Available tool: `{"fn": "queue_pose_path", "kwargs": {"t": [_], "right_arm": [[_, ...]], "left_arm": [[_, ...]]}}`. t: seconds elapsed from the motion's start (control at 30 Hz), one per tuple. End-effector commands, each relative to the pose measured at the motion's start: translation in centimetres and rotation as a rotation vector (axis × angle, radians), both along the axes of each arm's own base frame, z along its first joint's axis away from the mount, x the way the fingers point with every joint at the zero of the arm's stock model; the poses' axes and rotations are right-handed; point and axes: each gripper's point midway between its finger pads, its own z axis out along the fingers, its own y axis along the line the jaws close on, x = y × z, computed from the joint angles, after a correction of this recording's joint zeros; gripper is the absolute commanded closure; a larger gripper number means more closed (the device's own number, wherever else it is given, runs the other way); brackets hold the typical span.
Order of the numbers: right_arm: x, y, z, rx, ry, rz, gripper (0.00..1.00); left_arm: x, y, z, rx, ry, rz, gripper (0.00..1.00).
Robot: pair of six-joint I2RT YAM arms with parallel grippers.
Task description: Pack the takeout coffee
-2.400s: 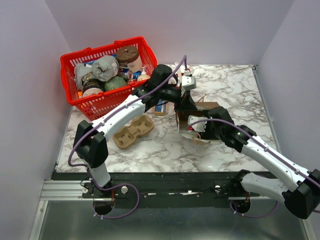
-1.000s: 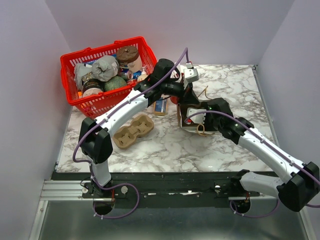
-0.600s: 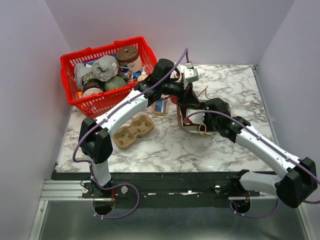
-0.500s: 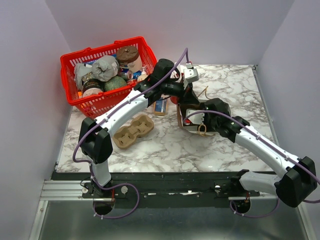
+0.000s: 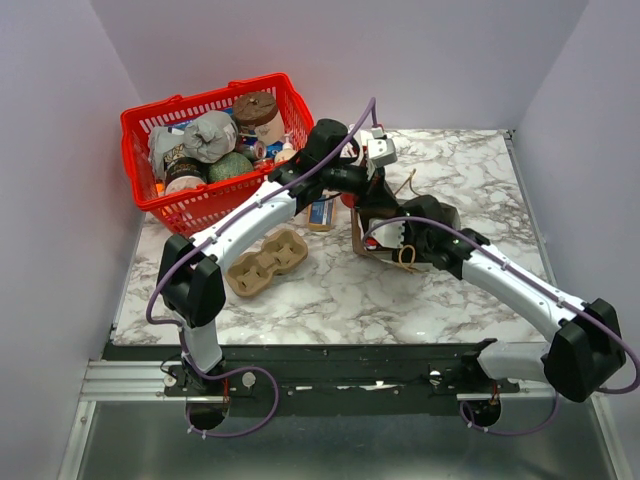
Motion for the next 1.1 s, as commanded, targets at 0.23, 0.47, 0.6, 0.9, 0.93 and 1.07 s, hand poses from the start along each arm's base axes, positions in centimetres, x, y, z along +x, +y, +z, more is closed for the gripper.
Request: {"fn": "queue_pose_path", "kwargs": {"t": [0.23,0.47,0.6,0.9,0.93,1.07], "right_arm": [[-0.1,-1.0,-3.0,-0.024,0.132,-0.002,1.00],[0.0,-0.9,-2.7,-0.015,0.178,-0.008,0.99],[0.4,-0.5,-1.6,0.000,0.188,-0.005,0.99],[0.3,-0.2,-1.1,0.015,0.247,-0.018,0.99],[0.2,-0.1,-1.1,0.021,0.257,-0.013,1.00],[0.1,0.4,-0.4,0.031,0.285,-0.001,0.99]], "left_arm": [[-0.4,-0.2,3.1,-0.077,-0.010,-0.016,0.75],[3.3,1.6,7.3,-0.202,0.061,0.133,0.28],[4.9,3.7,10.6,-0.287,0.061,0.195,0.01],[0.2,9.3,11.2,-0.171,-0.338,0.056,0.01],[-1.2,10.2,9.9,-0.134,-0.342,0.044,0.01],[-2.9,11.8,7.5,-0.043,-0.509,0.007,0.01]]}}
